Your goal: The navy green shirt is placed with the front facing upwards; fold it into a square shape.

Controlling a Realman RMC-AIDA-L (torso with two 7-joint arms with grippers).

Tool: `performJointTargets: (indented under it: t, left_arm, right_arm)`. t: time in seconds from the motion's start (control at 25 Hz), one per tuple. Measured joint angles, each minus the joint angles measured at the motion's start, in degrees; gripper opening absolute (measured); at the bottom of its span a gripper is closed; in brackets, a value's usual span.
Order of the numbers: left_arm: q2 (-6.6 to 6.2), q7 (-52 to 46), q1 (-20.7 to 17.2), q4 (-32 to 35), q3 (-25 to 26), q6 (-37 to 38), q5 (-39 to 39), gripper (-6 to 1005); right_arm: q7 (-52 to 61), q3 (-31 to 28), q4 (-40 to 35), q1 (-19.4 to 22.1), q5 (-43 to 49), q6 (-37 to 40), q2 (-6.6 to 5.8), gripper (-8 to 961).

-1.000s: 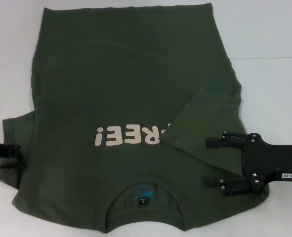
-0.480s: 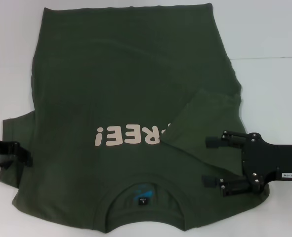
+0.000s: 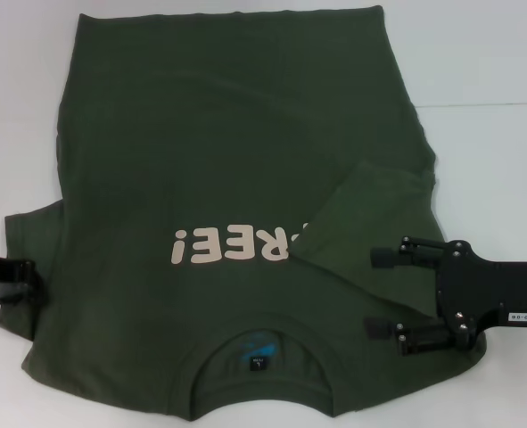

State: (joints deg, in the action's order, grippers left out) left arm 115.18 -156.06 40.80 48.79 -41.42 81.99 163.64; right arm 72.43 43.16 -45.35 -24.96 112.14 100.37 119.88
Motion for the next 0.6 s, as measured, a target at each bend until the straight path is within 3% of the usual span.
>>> performJointTargets:
  t: [0.08,0.2,0.4,0.6]
  left_arm:
    - [0.01,0.01,0.00,-0.01,0.00,0.01,0.01,413]
    - [0.03,0.04,-0.03,0.19,0.01,0.02,0.02,165]
    - [0.05,0.19,-0.07,0.28,-0.03,0.02,0.02,2]
    - [0.05,0.25,-0.04,0.53,-0.19,0.00,0.02,2]
  right_arm:
    - [0.03,-0.01,0.00,0.00,0.00,0.00,0.00,942]
    - [0.05,0.02,0.00,0.00,-0.01,0.00,0.00,942]
    - [0.07,0.00,0.00,0.00,-0.07,0.00,0.00,941]
    - [0.08,-0.10,-0.11,0.00,-0.08,0.00,0.00,942]
